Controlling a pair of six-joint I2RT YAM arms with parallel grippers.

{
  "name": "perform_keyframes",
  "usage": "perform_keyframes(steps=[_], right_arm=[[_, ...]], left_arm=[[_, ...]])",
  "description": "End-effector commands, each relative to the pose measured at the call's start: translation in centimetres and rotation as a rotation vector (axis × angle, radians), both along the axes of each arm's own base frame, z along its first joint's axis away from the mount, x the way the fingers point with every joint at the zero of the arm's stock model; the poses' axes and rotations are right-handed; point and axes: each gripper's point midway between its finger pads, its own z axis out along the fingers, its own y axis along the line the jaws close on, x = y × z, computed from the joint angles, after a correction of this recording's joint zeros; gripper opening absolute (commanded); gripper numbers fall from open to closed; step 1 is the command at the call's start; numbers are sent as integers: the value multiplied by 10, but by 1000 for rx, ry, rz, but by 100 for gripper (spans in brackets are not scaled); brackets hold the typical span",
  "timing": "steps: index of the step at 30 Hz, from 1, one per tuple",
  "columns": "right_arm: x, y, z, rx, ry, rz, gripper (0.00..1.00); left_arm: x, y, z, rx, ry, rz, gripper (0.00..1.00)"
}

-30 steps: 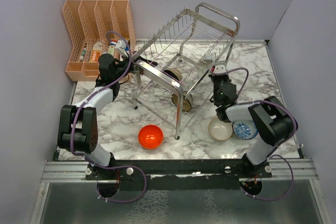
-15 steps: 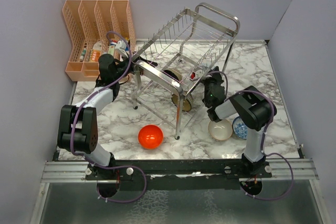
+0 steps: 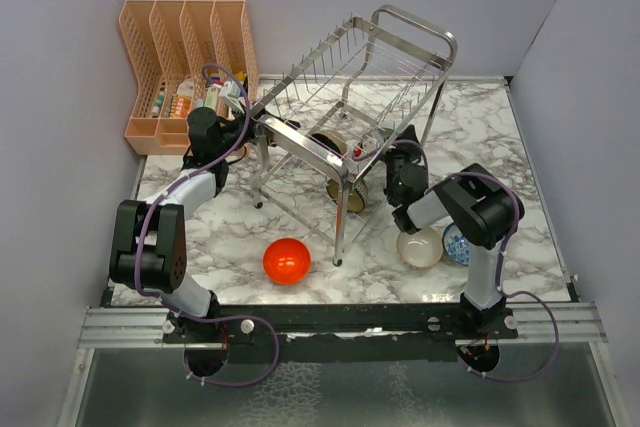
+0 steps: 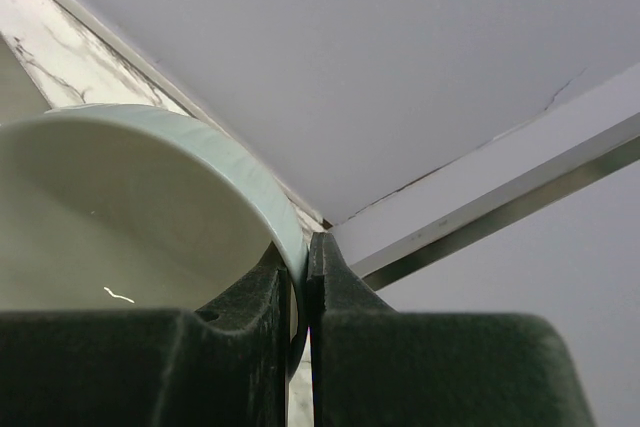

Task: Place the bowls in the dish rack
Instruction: Adjust the bowl in the dish rack.

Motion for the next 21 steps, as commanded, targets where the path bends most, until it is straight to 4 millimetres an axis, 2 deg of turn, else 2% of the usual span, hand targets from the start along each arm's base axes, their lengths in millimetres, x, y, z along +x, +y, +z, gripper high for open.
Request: perform_keyframes(steps=[1,11,21], right_arm=[[-24,10,26,25,-177,66,1],[-32,15,-16,-39,-72,-1,1],[-38,3,-28,4,-39,-93,1]], left_arm=[[-1,1,13,-20,-59,-4,99],[-3,-1,16,-53,-62,-17,99],[-3,-1,18,-67,-64,-20,99]])
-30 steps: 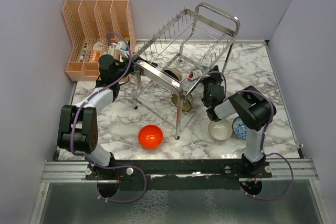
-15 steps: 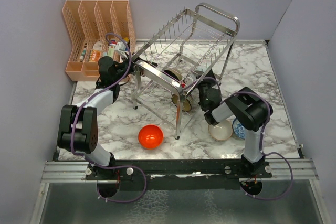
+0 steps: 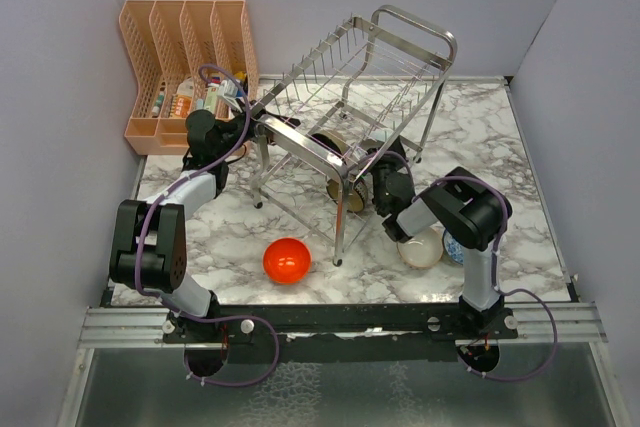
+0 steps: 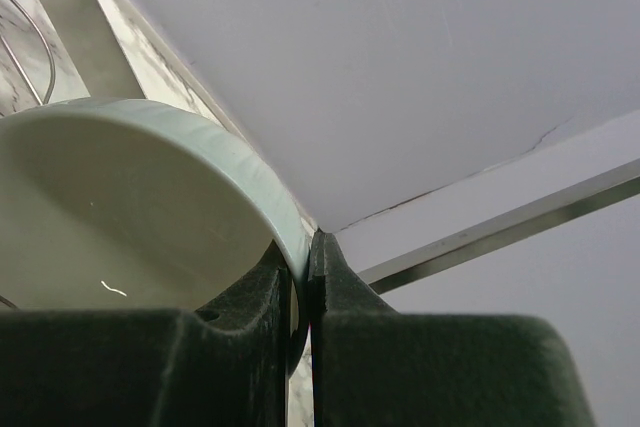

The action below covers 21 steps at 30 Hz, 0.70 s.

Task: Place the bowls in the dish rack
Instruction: Adjust the bowl in the dish rack.

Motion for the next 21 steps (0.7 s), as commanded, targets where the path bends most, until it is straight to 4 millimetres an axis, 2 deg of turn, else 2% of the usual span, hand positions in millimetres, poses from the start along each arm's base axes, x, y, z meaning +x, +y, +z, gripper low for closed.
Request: perform_keyframes(steps=[1,3,6,10,12,21], right_arm=[[-21,-31,-12,123,-86,-123,1],[-23,-33,-15,130,-78,-146,3],[-27,-33,-17,141,-72,-166,20],[-33,-41,-17,179,-69,-203,22],[-37,-45,-16,214,-71,-209,35],[-47,-54,2,338,-112,-216,51]], left_arm=[[-2,0,2,-8,-21,-16,99],[-2,0,1,-8,-20,-17,99],[-1,-1,-1,-9,-17,-17,99],[-1,-1,-2,-19,-14,-23,99],[-1,-1,-2,-21,-13,-24,99],[1,-2,-2,-24,-10,-25,99]])
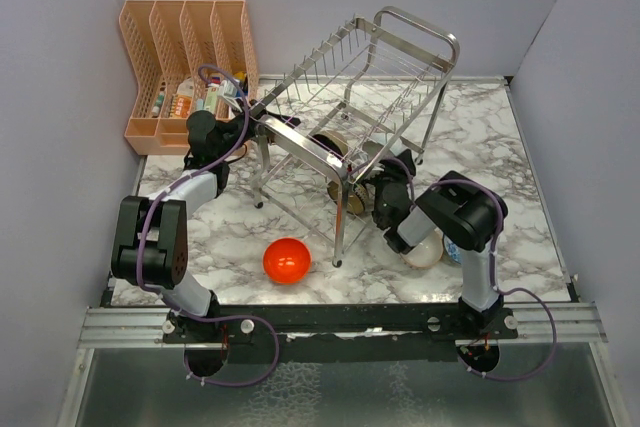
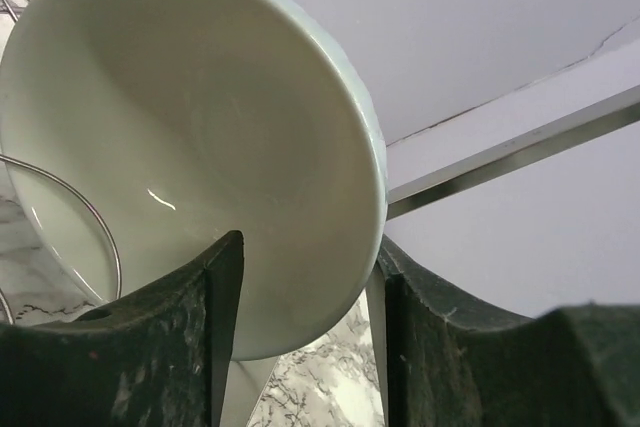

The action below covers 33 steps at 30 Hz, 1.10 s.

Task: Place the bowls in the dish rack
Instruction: Adjust the bowl in the dish rack.

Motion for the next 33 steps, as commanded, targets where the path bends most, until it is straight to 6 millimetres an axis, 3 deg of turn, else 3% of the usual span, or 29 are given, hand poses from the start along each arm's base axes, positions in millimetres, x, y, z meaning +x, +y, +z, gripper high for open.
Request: perform_keyframes(steps=[1,10,16,33], right_arm=[[-18,-32,38,244,-206,-114,53],[-24,-35,47,341,-195,-102,70],[-25,-32,48,436,-167,-77,71],[-36,-4,18,634,147,15,72]], left_arm=[[-2,-1,-1,1,-18,-21,99],[-1,-1,-1,3,-16,-20,99],[-1,-1,0,3,-20,-21,99],[-5,-1,5,-6,-29,-25,99]])
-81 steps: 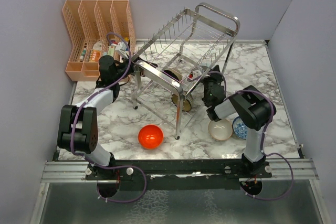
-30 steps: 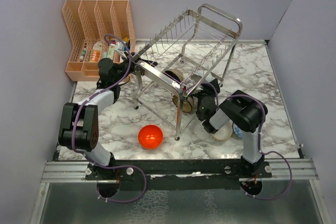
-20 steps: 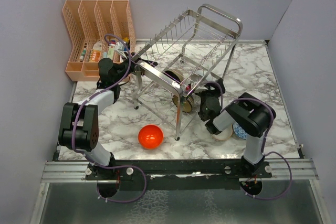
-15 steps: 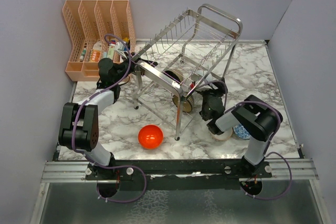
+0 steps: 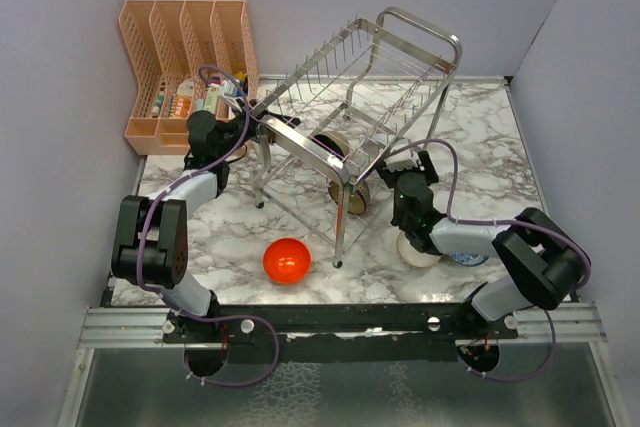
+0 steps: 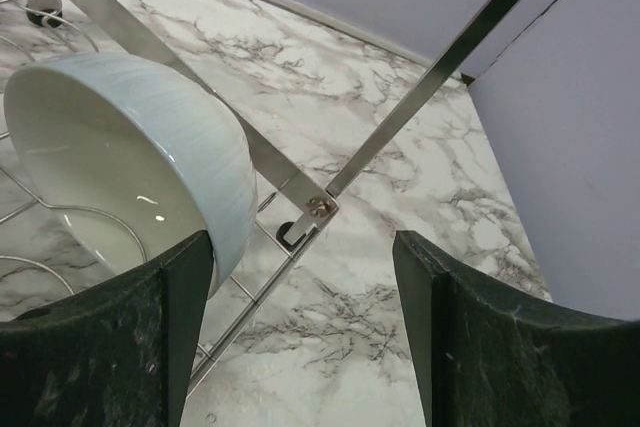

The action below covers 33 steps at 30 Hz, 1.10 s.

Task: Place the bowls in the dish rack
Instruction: Adjust the bowl in the dish rack, then pick up the bowl from the center of the board.

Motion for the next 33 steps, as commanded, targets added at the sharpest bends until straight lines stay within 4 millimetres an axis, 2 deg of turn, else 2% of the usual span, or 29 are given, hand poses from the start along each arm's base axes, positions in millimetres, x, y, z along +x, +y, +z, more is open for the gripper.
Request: perform_keyframes(steps=[1,9,16,21,26,28,33], right_arm=[[-3,13,-20,47,120,61,72],[-14,29,-30,188,257,100,75],[-42,32,-35,344,428,64,79],[-70,22,-41,441,544,-30,82],[-101,15,-32,543,652,-116,92],[-118,16,-28,601,710,-131,100],[-161,20,-25,757,853,-167,100]], left_arm=[[-6,-1,6,-4,-35,-24,99],[-7,-1,9,-6,-38,-30,99],[-7,-1,11,-4,-42,-30,99],[-7,-1,12,0,-41,-33,99],[-8,-1,15,1,-43,-40,99],[-8,-1,16,2,-45,-39,99],[-8,-1,17,8,-42,-40,99]])
